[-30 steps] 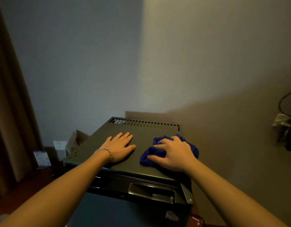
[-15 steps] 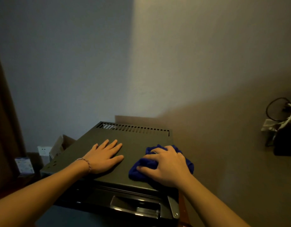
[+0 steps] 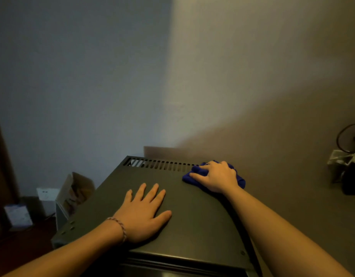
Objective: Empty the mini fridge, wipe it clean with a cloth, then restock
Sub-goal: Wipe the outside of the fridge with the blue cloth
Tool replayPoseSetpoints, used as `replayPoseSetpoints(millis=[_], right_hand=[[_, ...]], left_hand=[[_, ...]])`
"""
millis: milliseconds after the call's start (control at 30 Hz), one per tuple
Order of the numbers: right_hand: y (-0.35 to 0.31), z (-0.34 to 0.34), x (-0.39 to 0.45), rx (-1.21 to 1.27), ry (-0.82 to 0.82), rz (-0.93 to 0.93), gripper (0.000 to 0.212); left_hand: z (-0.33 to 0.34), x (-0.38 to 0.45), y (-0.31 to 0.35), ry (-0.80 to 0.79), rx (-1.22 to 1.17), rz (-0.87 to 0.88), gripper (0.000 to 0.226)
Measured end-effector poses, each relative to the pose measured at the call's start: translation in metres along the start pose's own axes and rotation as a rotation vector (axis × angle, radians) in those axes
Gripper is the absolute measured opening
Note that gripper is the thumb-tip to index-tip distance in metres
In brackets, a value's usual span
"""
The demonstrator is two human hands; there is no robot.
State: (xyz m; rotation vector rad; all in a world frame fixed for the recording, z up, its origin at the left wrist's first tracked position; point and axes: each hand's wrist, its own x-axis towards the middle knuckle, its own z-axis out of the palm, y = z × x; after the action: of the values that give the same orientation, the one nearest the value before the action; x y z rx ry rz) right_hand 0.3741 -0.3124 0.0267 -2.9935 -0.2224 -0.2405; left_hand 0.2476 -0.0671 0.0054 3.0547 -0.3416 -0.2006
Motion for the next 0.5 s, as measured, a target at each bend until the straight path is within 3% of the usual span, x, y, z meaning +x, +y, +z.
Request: replayPoseSetpoints(millis=[267, 500], right_hand=[[-0.003, -0.002, -0.005, -0.040, -0.001, 0.017, 0.070], [-0.008, -0.012, -0.076, -0.037, -0.003, -0.058, 0.066]], left_hand=[[-0.002, -0.001, -0.002, 0.028, -0.033, 0.023, 0.073], [-0.003, -0.006, 0.003, 0.021, -0.007, 0.014, 0.073]])
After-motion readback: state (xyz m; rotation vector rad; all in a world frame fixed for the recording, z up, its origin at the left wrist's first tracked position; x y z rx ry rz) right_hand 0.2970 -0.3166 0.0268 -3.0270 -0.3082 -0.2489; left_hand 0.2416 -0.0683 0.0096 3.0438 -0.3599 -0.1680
